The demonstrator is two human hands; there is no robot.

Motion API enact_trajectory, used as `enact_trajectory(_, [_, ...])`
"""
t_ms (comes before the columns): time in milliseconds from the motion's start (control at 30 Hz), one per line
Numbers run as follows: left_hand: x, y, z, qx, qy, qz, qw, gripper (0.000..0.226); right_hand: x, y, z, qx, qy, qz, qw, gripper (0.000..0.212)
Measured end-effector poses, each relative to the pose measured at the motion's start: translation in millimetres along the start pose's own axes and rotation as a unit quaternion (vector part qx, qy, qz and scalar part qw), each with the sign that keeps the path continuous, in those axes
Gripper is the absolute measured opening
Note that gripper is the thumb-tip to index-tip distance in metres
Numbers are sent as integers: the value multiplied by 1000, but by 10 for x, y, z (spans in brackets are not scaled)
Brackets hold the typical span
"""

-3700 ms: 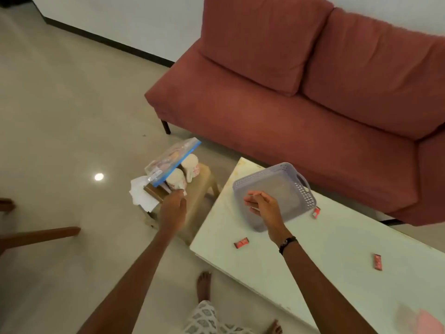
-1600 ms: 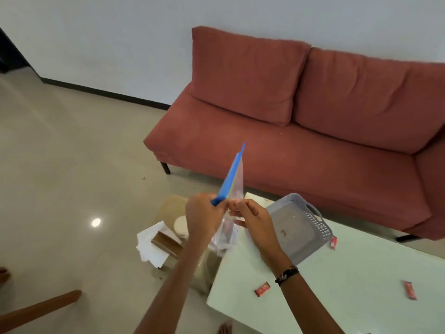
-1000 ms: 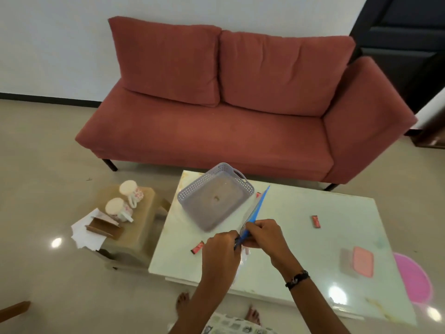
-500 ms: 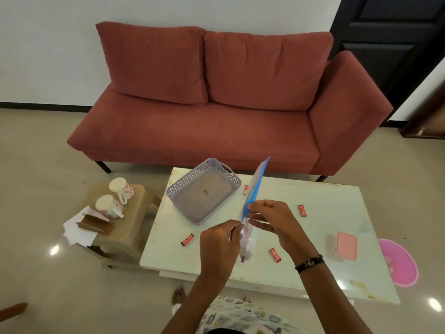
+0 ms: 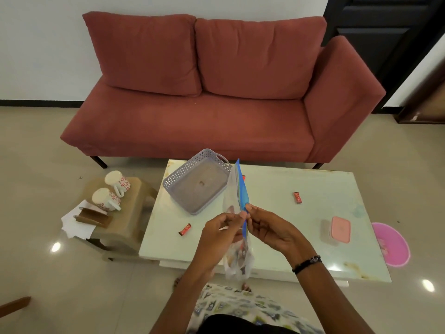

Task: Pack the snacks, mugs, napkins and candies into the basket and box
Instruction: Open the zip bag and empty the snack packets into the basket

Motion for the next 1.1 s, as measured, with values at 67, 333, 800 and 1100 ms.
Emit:
enact_trajectory(67, [-5,8,-18,30,-2,18,999,36,12,-10,-30,70,-23,8,997,10])
enact_trajectory(333, [-49,-5,36,-66,-45,-19,997,15,96,-45,1,237,0,50,970,10])
enact_trajectory(800, [-27,-45,-34,-290,59,-169,940,17,194,-26,-85,499,63,-30,864,20])
enact_trajectory(1100, [-51,-93,37,-348,6,-154,925,18,230,124,-107,405,33,-87,910,44])
Point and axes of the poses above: each hand's wrist, its own x-axis away from the middle knuckle, its own z-axis out of the back of the hand, y = z × x, the point moved 3 cm from there along -x, towards the middle knuckle, and after that the axes turned 8 degrees about -y, right-handed, at the moved point
